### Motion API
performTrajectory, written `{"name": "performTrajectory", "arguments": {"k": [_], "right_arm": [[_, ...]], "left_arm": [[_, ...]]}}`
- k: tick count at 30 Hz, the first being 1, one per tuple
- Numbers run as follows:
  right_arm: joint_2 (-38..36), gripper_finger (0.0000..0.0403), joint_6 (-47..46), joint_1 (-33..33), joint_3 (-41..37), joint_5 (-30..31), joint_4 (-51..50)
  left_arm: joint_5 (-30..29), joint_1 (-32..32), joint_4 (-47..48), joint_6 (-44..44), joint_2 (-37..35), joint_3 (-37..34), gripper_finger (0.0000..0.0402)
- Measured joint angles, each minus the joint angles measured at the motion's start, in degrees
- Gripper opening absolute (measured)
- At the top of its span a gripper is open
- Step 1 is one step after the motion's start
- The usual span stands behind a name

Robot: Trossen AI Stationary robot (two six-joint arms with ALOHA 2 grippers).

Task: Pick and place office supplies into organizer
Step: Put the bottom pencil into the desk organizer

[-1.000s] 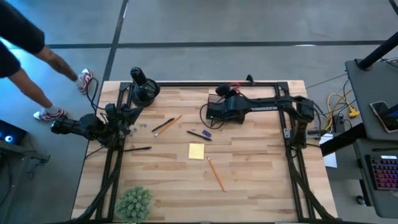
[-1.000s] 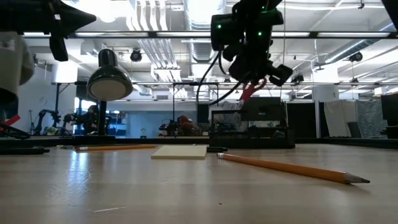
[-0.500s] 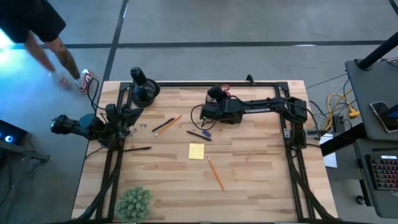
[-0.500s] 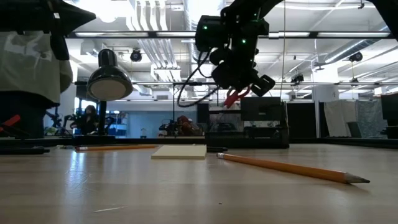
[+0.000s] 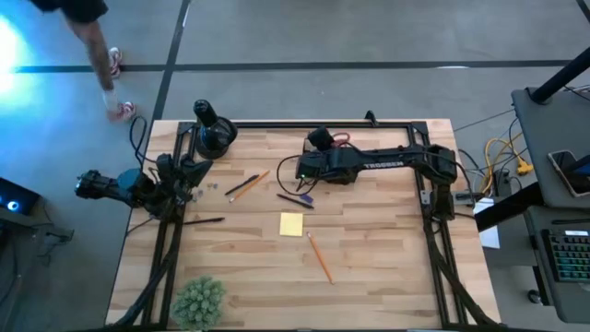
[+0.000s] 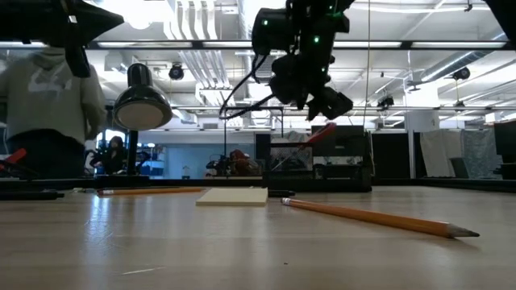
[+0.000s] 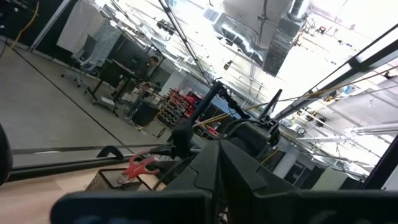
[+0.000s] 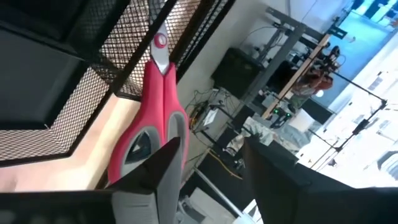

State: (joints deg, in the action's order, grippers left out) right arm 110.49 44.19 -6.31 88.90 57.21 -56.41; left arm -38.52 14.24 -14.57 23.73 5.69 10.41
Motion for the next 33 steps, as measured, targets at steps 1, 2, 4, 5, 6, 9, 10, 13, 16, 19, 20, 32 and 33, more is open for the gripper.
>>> {"name": "performTrajectory", "arguments": {"k": [1, 2, 4, 5, 6, 9, 10, 13, 16, 19, 20, 32, 33], "right_arm": [[-0.53, 0.0163, -0.51, 0.44, -0.02, 0.07, -0.12], [-1.18, 0.0165, -1.25, 0.96, -0.02, 0.43, -0.12], [-2.49, 0.0166, -2.45, 2.22, -0.02, 1.45, -0.16], [-3.3, 0.0166, -3.36, 3.0, -0.02, 1.77, -0.33], [-4.07, 0.0166, -5.25, 3.94, 0.02, 1.59, -0.66], [-5.04, 0.0162, -18.24, 6.67, 4.38, -8.11, -8.13], [-4.93, 0.016, -24.87, 7.03, 6.75, -15.77, -12.33], [-3.79, 0.015, -45.72, 5.8, 11.86, -46.83, -18.47], [-3.87, 0.014, -61.66, 3.71, 11.62, -65.89, -13.08], [-4.16, 0.0132, -70.18, 3.37, 11.16, -67.35, -9.27], [-3.99, 0.0131, -72.03, 3.44, 11.06, -68.48, -8.44], [-2.4, 0.0132, -104.66, 15.17, -1.36, -59.3, -6.78], [-2.16, 0.0133, -108.69, 16.36, -1.96, -57.11, -4.46]], "left_arm": [[0.01, 0.0, 0.0, 0.0, 0.0, 0.0, 0.0], [0.0, 0.0, 0.02, 0.0, 0.0, 0.0, 0.0], [0.0, 0.0, 0.02, -0.06, 0.0, 0.0, 0.0], [0.0, -0.02, 0.02, -0.04, 0.0, 0.0, 0.0], [0.0, 0.0, 0.04, -0.07, 0.0, 0.0, 0.0], [-0.01, 0.0, 0.06, -0.07, 0.0, 0.0, 0.0], [-0.02, 0.0, 0.07, -0.04, 0.0, 0.0, 0.0], [-0.02, 0.0, 0.11, -0.04, 0.0, 0.0, 0.0], [1.69, -0.02, 0.92, 0.07, 0.38, 0.0, 0.0], [7.69, 0.0, 4.41, 3.47, 2.63, 0.06, 0.0], [9.44, 0.0, 6.53, 5.69, 3.68, 0.02, 0.0], [19.7, 0.02, 11.61, 16.48, 17.59, 0.02, 0.0], [20.18, 0.02, 11.61, 16.46, 18.01, 0.02, 0.0]]}}
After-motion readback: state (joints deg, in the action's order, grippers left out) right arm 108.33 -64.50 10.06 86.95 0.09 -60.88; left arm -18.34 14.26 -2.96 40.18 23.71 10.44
